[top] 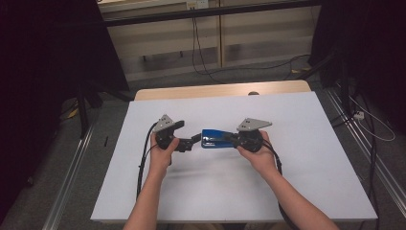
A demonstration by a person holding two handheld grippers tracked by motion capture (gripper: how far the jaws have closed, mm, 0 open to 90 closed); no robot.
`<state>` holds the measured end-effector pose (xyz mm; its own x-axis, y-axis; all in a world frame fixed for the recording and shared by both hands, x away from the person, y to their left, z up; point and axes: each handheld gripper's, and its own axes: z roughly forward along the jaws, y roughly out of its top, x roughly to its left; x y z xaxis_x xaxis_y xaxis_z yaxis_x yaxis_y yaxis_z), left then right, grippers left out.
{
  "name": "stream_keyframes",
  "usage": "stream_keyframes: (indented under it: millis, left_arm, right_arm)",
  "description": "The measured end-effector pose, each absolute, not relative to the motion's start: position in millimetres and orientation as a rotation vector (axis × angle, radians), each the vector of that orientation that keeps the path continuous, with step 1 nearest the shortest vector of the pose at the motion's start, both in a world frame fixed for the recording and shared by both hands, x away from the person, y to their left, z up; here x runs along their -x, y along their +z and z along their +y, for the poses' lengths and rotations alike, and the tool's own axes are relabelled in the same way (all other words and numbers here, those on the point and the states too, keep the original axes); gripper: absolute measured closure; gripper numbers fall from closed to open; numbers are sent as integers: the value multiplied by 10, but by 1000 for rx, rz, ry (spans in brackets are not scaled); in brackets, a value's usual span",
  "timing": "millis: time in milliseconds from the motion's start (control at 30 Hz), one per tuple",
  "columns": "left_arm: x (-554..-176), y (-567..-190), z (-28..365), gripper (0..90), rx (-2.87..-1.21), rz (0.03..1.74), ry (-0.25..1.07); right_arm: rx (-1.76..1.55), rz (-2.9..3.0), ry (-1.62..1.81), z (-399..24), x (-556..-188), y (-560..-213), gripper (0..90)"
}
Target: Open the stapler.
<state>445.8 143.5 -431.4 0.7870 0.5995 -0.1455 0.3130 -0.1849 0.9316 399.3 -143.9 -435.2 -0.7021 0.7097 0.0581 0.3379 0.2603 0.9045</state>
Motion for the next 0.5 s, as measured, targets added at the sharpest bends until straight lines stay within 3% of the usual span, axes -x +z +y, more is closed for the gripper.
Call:
stream_keyframes:
  millis: [500]
  left_arm:
    - [-4458, -4325, 1454, 33, -1816, 709, 301]
  right_arm:
    - [-905, 2272, 1344, -1217, -4065, -4490, 900]
